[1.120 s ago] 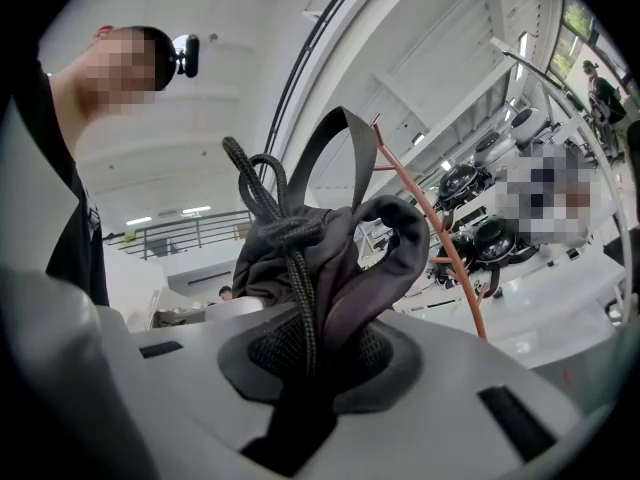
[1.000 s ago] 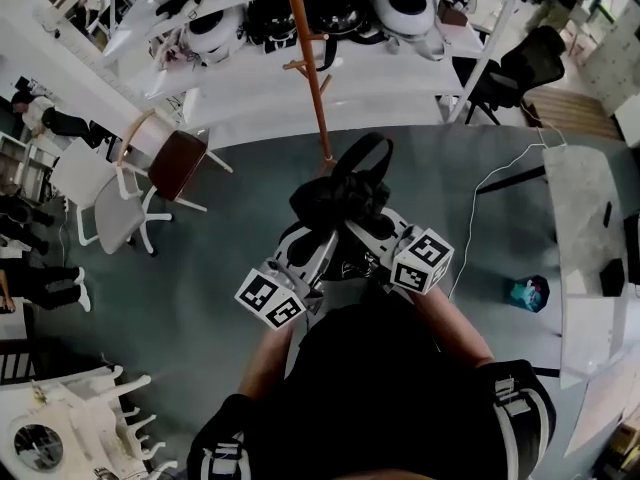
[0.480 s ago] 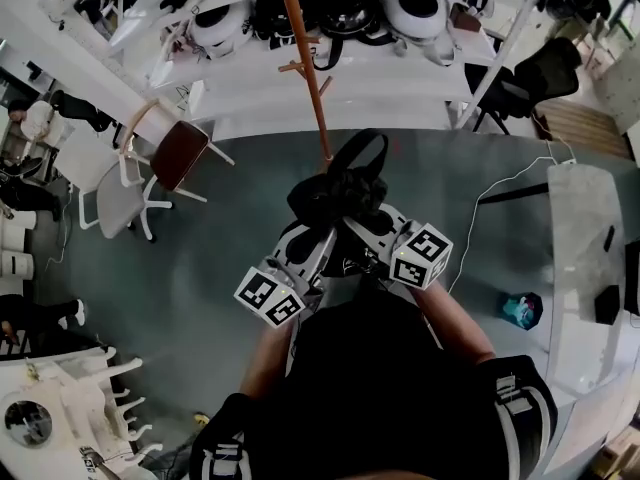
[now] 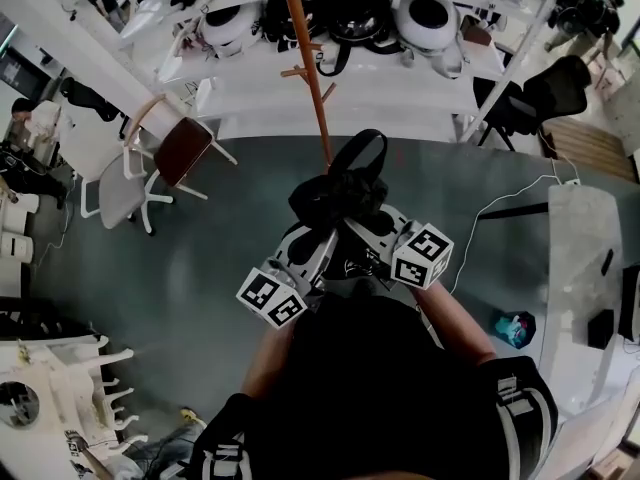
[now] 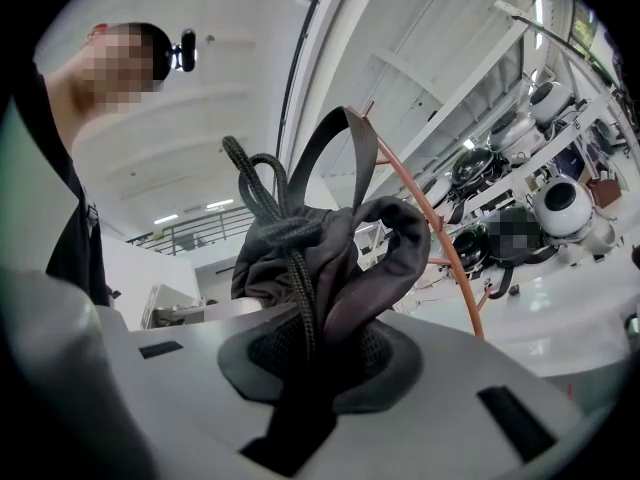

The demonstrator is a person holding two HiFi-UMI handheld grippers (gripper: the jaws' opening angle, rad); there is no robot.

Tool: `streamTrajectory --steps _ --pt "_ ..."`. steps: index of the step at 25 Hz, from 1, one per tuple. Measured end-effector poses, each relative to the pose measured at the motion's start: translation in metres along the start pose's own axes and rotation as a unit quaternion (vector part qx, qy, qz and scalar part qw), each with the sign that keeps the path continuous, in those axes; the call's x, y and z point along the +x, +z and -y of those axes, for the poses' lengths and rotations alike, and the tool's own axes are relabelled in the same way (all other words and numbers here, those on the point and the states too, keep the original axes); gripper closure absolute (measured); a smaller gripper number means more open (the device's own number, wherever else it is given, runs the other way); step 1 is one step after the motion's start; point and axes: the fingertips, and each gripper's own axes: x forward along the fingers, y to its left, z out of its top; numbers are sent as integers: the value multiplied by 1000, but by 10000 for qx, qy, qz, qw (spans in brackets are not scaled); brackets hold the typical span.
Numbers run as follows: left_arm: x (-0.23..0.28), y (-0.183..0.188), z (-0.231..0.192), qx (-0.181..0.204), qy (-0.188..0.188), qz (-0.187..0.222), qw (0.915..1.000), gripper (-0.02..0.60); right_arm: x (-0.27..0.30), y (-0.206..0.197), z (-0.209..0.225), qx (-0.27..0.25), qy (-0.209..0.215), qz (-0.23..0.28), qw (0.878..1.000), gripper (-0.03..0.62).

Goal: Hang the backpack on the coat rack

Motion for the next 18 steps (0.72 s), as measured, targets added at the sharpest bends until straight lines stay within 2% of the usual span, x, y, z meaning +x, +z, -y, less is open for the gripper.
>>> streamTrajectory --steps 9,18 --pt "8 6 -18 7 -45 3 10000 532 15 5 13 -10 -34 27 10000 508" --pt "23 30 -75 98 -182 -126 9997 531 67 19 44 98 -204 155 9996 510"
